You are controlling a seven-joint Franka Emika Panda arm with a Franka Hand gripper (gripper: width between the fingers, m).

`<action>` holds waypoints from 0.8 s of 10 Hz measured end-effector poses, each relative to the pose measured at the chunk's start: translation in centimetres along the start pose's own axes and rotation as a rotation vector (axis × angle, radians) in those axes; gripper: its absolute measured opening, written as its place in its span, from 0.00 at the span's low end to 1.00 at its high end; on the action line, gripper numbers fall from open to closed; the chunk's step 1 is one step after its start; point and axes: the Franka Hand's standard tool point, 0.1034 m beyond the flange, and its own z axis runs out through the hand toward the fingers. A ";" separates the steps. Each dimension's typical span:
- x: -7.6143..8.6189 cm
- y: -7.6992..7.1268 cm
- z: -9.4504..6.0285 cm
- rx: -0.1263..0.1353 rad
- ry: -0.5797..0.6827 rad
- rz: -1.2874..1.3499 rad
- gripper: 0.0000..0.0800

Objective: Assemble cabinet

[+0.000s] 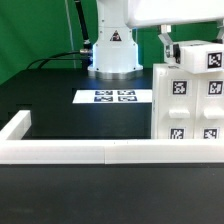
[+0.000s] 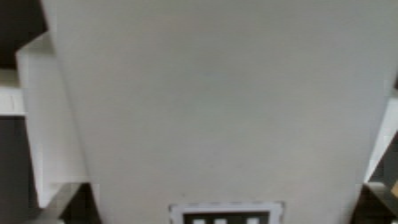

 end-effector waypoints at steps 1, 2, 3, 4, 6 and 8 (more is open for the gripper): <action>0.0 0.0 0.0 -0.002 0.005 0.104 0.70; -0.1 0.1 0.0 -0.002 0.007 0.224 0.70; -0.1 0.1 0.1 -0.002 0.005 0.330 0.70; -0.2 -0.1 0.2 0.001 0.003 0.443 0.70; -0.3 -0.1 0.2 -0.001 -0.007 0.615 0.70; -0.3 -0.1 0.1 0.001 -0.010 0.729 0.70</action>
Offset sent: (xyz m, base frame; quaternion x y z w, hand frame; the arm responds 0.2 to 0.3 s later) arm -0.0085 0.0019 -0.0023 -0.0149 0.0018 0.2056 0.9785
